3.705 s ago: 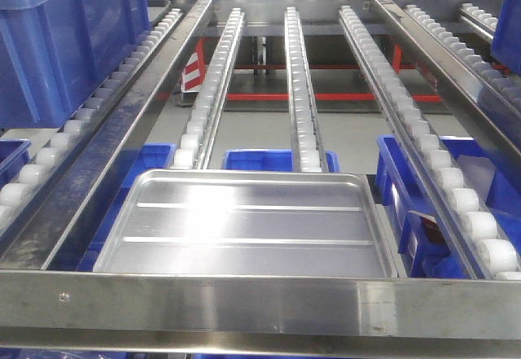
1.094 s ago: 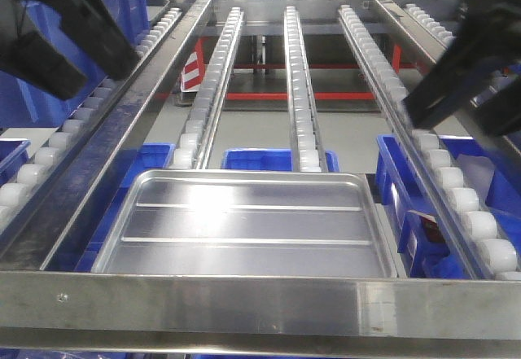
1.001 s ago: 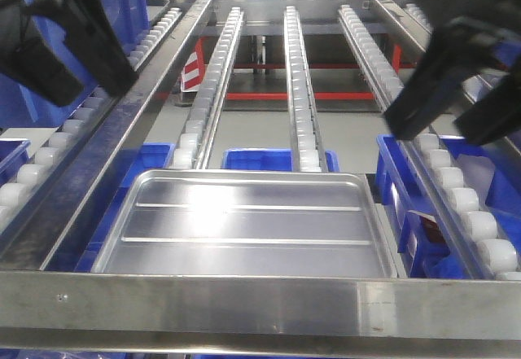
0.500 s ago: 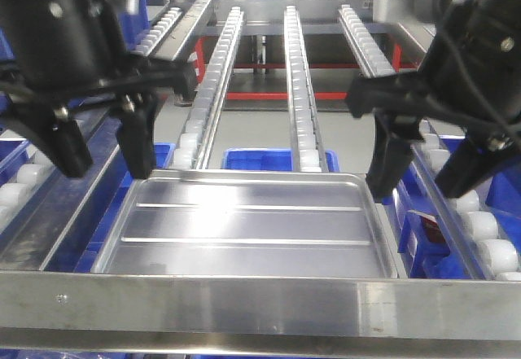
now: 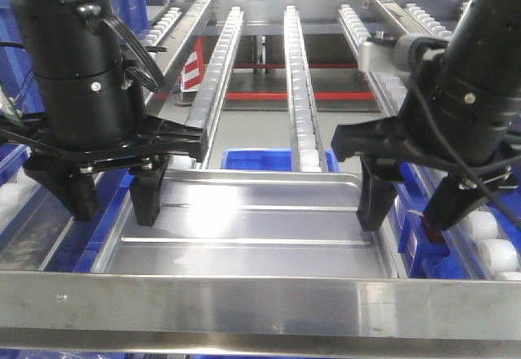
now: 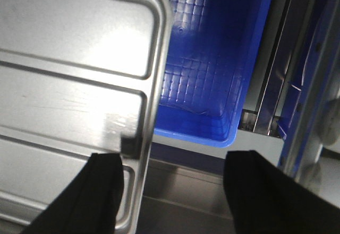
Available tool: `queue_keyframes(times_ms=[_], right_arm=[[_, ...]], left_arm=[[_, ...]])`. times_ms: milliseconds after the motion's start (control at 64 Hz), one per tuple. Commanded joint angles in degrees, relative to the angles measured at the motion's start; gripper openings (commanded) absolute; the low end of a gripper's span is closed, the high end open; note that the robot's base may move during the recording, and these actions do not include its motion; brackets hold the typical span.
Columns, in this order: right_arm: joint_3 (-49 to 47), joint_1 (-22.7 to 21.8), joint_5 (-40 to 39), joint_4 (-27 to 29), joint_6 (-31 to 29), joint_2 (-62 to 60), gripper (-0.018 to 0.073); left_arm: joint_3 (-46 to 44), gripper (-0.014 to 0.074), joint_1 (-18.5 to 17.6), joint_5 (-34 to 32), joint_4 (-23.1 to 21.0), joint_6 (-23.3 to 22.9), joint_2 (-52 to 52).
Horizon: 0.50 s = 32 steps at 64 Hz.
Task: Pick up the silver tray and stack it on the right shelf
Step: 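Lower both grippers onto the near corners of the silver tray, then close both grippers on the tray rim and lift it off the shelf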
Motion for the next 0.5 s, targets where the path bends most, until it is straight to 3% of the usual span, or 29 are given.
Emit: queue_keyframes(times_ms=[0, 485], right_arm=[[-1.7, -0.1, -2.4, -0.7, 0.1, -1.3, 0.0508], [-1.7, -0.1, -3.0, -0.7, 0.1, 0.3, 0.0508]], left_arm=[[-1.7, 0.0265, -0.4, -2.5, 1.4, -1.7, -2.4], [-1.7, 0.0265, 0.0, -3.4, 1.1, -2.2, -0.2]])
